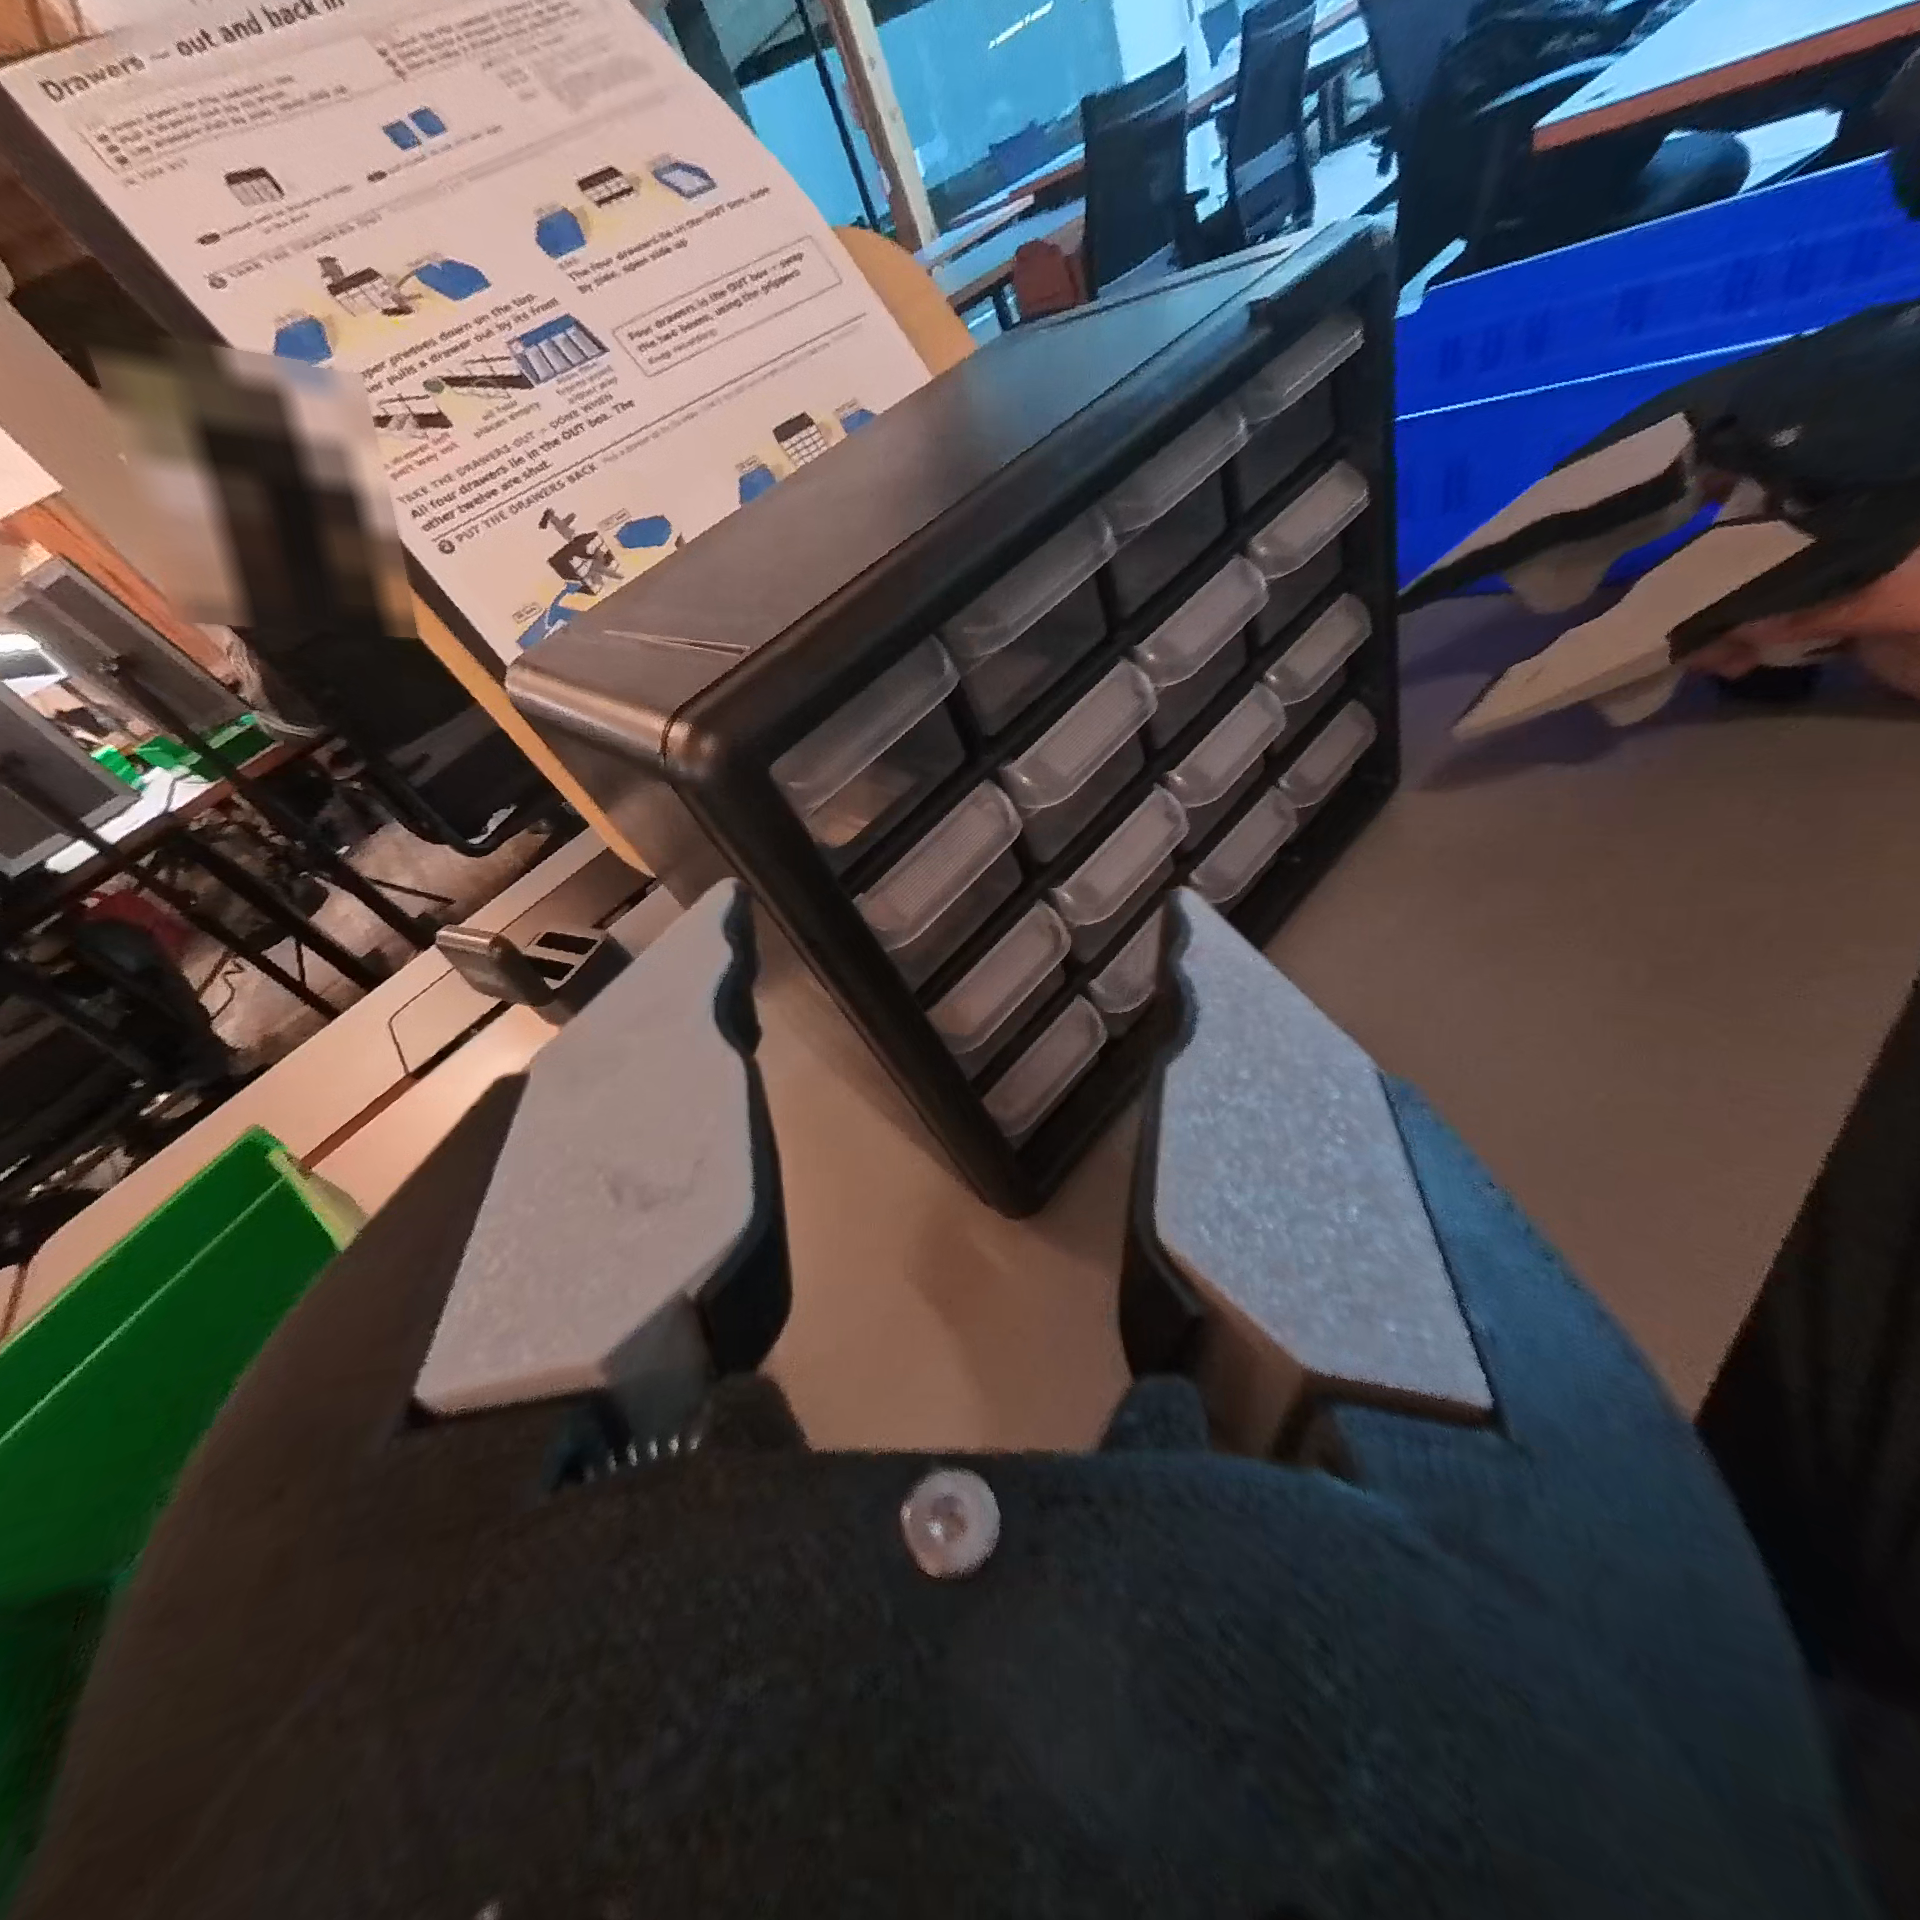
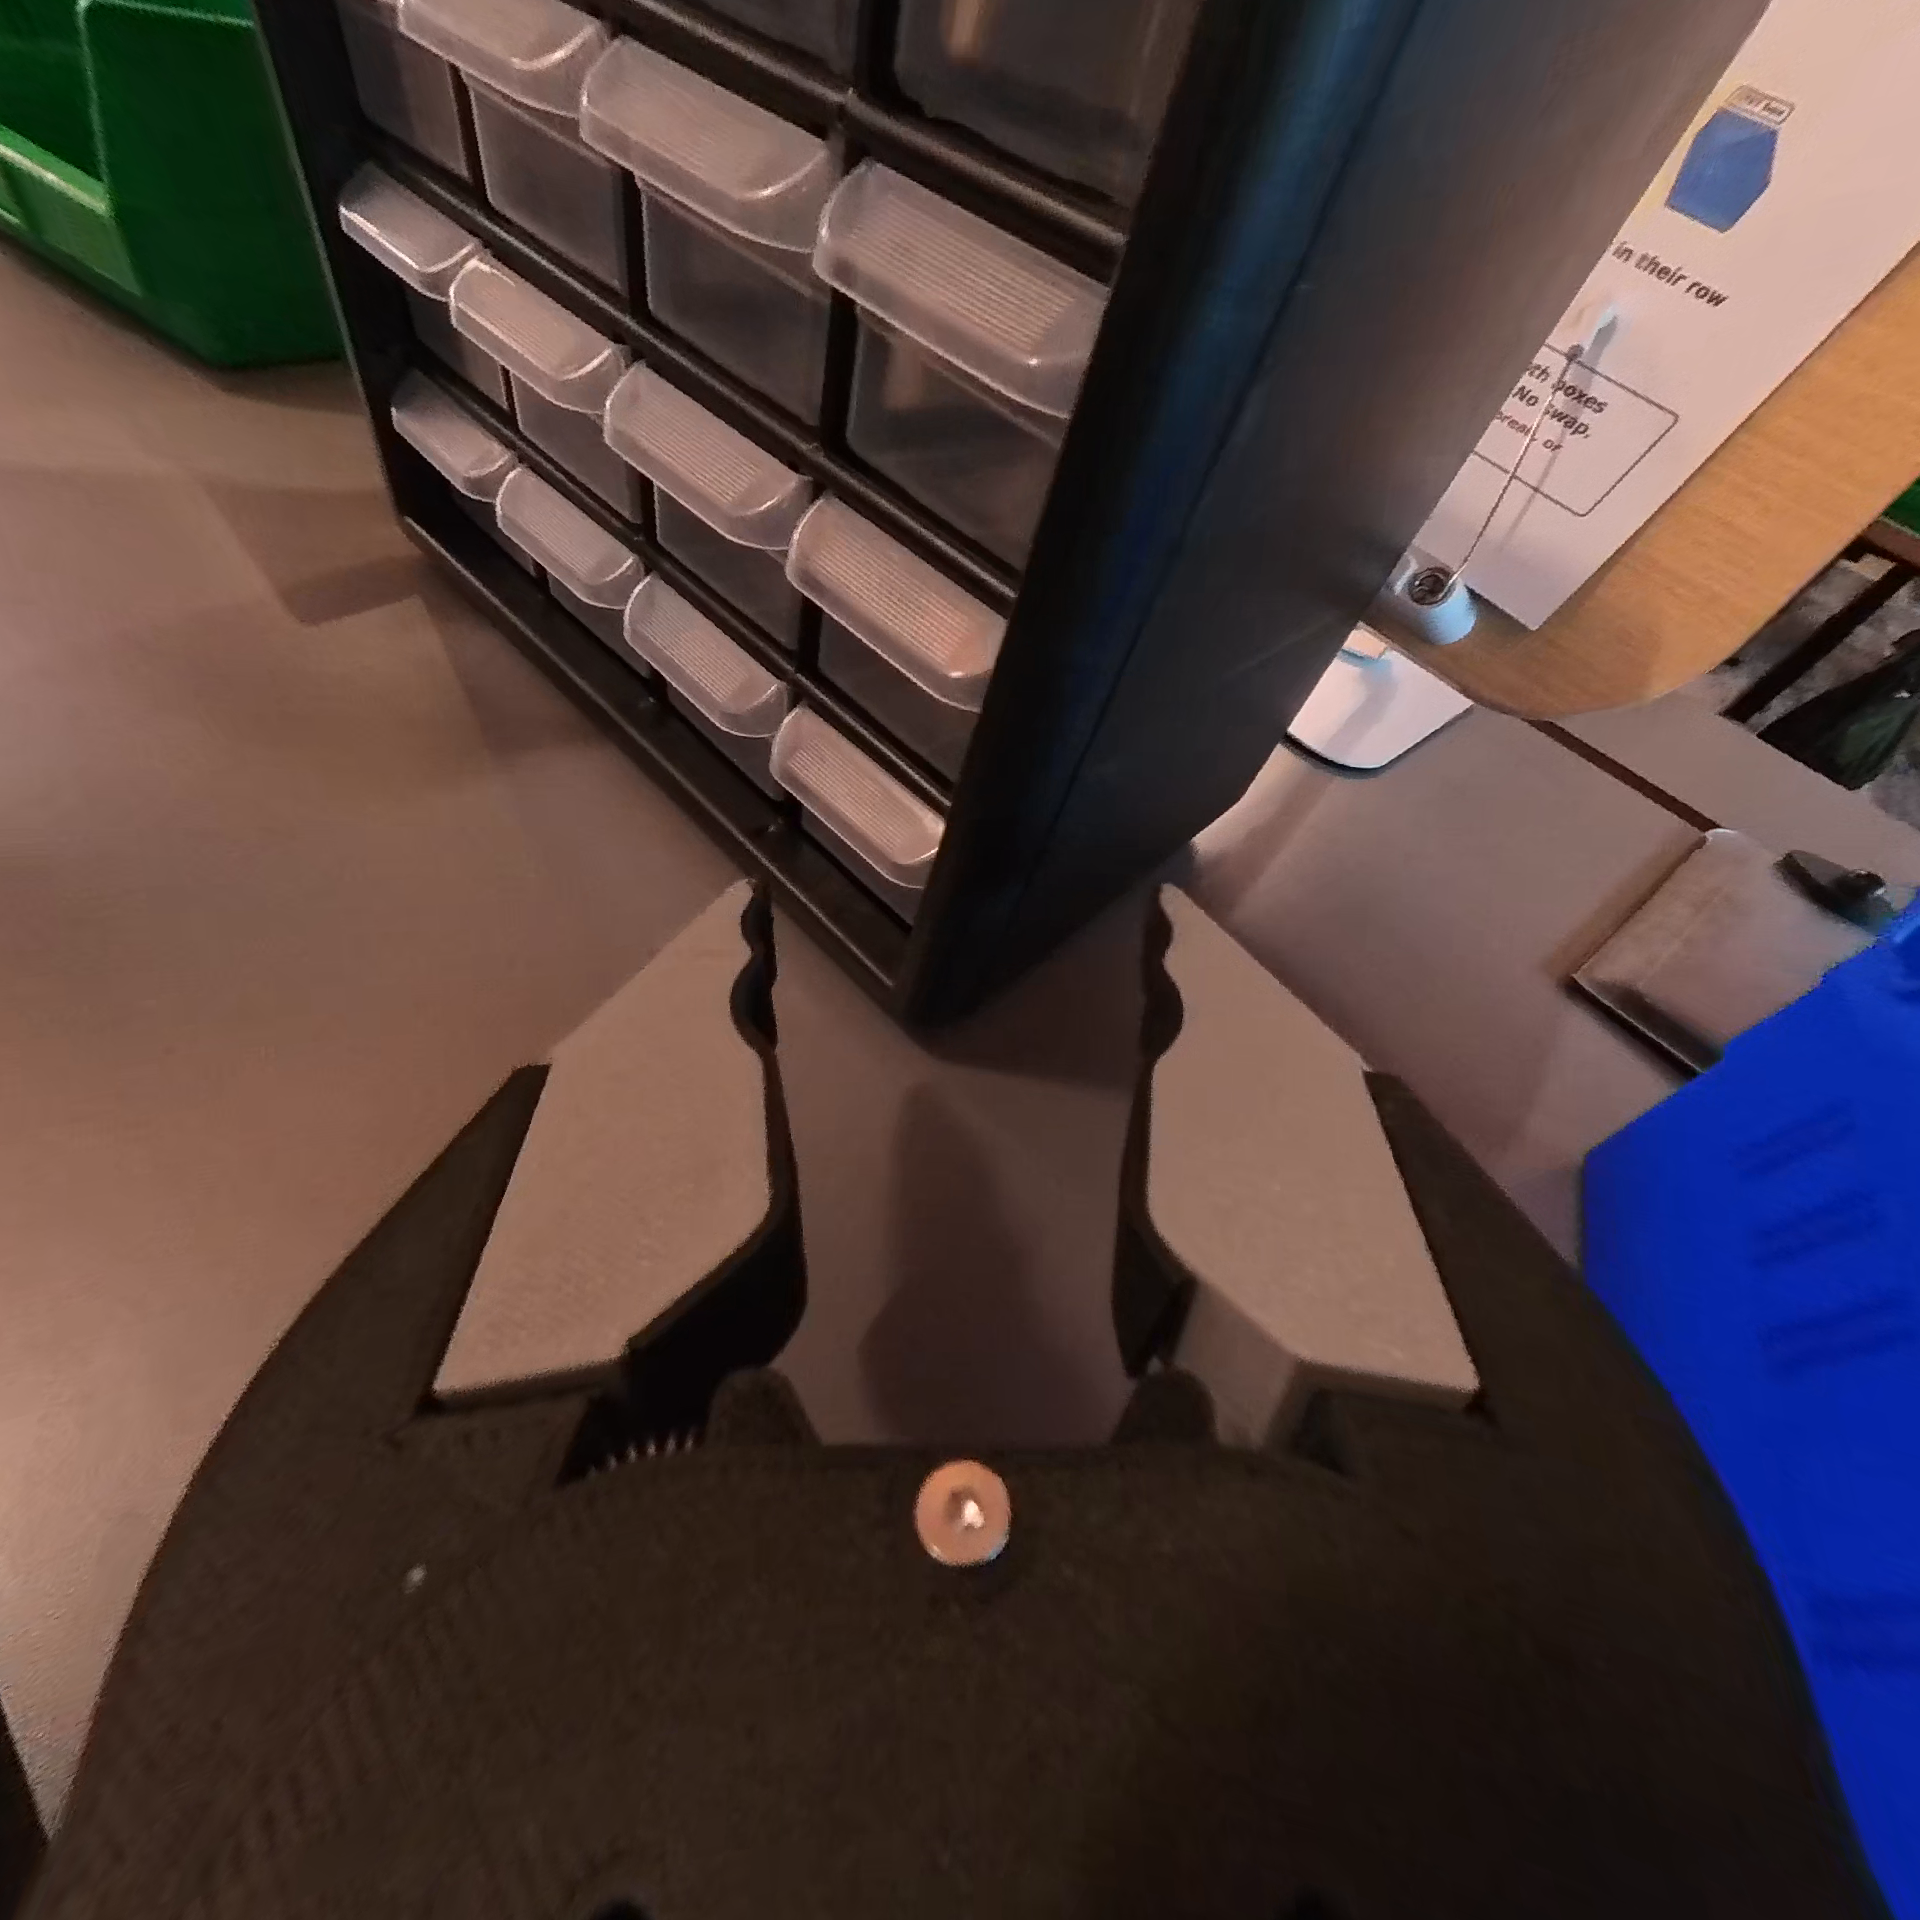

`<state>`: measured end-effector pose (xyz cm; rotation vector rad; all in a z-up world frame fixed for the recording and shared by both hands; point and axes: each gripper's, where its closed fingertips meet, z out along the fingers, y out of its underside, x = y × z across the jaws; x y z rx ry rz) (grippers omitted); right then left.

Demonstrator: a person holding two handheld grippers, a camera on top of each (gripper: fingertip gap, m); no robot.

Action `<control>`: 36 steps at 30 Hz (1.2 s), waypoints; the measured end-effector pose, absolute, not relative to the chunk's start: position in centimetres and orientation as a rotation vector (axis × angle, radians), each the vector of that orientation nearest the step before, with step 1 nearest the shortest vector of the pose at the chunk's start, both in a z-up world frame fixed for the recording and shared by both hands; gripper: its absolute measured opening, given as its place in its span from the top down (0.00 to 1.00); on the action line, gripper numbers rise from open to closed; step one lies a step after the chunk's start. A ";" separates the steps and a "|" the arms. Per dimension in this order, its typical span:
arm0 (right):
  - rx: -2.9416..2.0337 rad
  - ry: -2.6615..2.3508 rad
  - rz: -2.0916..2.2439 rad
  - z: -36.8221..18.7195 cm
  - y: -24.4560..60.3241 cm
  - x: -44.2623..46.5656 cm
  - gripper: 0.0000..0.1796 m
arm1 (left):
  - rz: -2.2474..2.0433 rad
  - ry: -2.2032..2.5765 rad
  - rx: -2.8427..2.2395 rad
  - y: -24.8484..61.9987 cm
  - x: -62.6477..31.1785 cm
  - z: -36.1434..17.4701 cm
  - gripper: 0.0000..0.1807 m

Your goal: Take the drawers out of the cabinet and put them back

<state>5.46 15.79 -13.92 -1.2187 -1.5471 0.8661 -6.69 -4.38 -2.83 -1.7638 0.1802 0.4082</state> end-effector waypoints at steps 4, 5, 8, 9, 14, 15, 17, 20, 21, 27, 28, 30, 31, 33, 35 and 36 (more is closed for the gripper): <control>-1.183 -1.550 0.786 -13.9 15.8 5.5 0.69 | 0.432 0.159 -1.761 -4.4 -7.3 -3.0 0.60; -1.178 -1.554 0.775 -13.9 15.7 5.5 0.71 | 0.427 0.156 -1.761 -4.4 -7.4 -3.1 0.60; -1.165 -1.560 0.742 -13.9 15.6 5.5 0.75 | 0.430 0.166 -1.768 -4.3 -7.4 -3.2 0.61; -1.162 -1.563 0.732 -14.0 15.5 5.5 0.75 | 0.437 0.173 -1.771 -4.4 -7.4 -3.3 0.61; -1.143 -1.597 0.683 -14.5 14.8 5.4 0.78 | 0.440 0.162 -1.773 -4.6 -7.7 -3.6 0.68; -1.140 -1.611 0.670 -14.8 14.7 5.3 0.78 | 0.441 0.159 -1.773 -4.7 -7.8 -3.6 0.69; -1.136 -1.629 0.634 -15.2 14.7 5.2 0.79 | 0.447 0.179 -1.765 -4.9 -7.7 -3.3 0.76; -1.144 -1.632 0.637 -15.4 14.9 5.1 0.80 | 0.417 0.236 -1.723 -4.9 -6.6 -2.6 0.88; -1.149 -1.632 0.647 -15.4 14.8 5.2 0.79 | 0.384 0.243 -1.707 -4.8 -6.0 -2.2 0.94; -1.105 -1.649 0.483 -16.0 14.9 5.3 0.81 | 0.366 0.323 -1.643 -2.6 -2.5 1.7 0.99; -1.100 -1.667 0.450 -16.4 14.9 5.3 0.81 | 0.381 0.350 -1.636 -2.0 -2.1 3.0 1.00; -1.107 -1.687 0.381 -17.1 15.2 5.2 0.80 | 0.399 0.418 -1.657 -0.5 -1.2 5.1 1.00; -1.101 -1.692 0.359 -17.2 15.2 5.1 0.80 | 0.415 0.459 -1.693 0.4 -0.9 5.7 1.00; -1.076 -1.684 0.312 -17.1 15.3 5.1 0.80 | 0.491 0.518 -1.740 2.4 -1.2 6.9 1.00; -1.031 -1.664 0.232 -16.8 15.4 5.2 0.81 | 0.546 0.583 -1.860 4.3 -2.0 6.3 0.99; -1.008 -1.647 0.178 -16.5 15.6 5.2 0.81 | 0.539 0.621 -1.949 5.0 -2.2 5.2 0.94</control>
